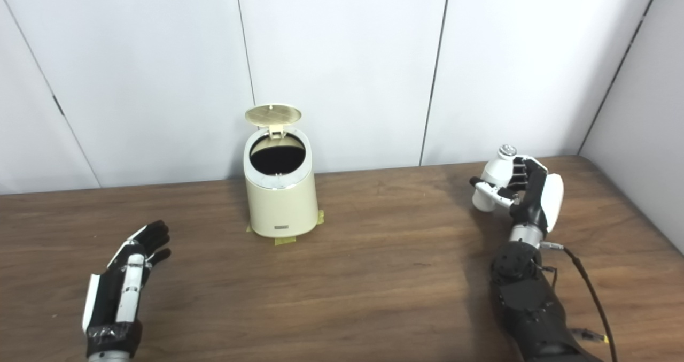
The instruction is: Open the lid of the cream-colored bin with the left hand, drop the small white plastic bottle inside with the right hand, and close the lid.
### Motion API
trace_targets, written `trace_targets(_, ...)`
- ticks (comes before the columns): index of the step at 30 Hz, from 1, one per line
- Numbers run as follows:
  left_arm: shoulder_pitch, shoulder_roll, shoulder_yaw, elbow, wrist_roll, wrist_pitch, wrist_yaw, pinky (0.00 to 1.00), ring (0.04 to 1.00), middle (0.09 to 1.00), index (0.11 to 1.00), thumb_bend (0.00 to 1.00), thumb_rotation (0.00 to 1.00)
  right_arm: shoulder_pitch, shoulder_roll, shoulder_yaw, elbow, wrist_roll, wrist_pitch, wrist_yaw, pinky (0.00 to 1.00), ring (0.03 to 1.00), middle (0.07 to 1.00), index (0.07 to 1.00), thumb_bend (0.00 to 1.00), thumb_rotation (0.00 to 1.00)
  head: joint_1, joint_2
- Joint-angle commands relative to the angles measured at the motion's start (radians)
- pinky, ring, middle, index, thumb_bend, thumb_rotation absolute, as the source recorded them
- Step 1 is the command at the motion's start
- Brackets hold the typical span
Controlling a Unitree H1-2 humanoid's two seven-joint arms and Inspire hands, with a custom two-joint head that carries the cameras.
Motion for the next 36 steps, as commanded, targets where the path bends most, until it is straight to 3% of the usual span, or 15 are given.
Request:
trace_targets(1,0.007,0.01,-0.001,0.024,0.01,-0.013,0.002,0.83,0.855,0.836,0.827,0.16,0.81,-0.043,-0.024,-0.003,-0.045,0.004,-0.026,-0.006,0.41,0.464,0.468,0.515,0.52,0.0,-0.001,0.0)
trace_targets(7,0.005,0.007,-0.002,0.027,0.01,-0.012,0.003,0.82,0.85,0.833,0.823,0.16,0.79,-0.003,-0.01,0.001,-0.141,0.004,-0.019,0.011,0.4,0.455,0.47,0.514,0.52,0.0,-0.002,0.0)
trace_targets(25,-0.01,0.01,-0.022,0.072,0.07,-0.046,0.025,0.8,0.836,0.821,0.802,0.13,0.79,0.111,0.079,0.07,-0.664,-0.056,-0.013,0.184,0.38,0.419,0.462,0.524,0.52,0.0,0.009,-0.01)
trace_targets(36,-0.016,0.015,-0.041,0.099,0.101,-0.059,0.05,0.78,0.83,0.82,0.807,0.14,0.82,0.093,0.127,0.106,-0.769,-0.086,-0.014,0.296,0.4,0.443,0.465,0.513,0.52,0.0,0.016,-0.015)
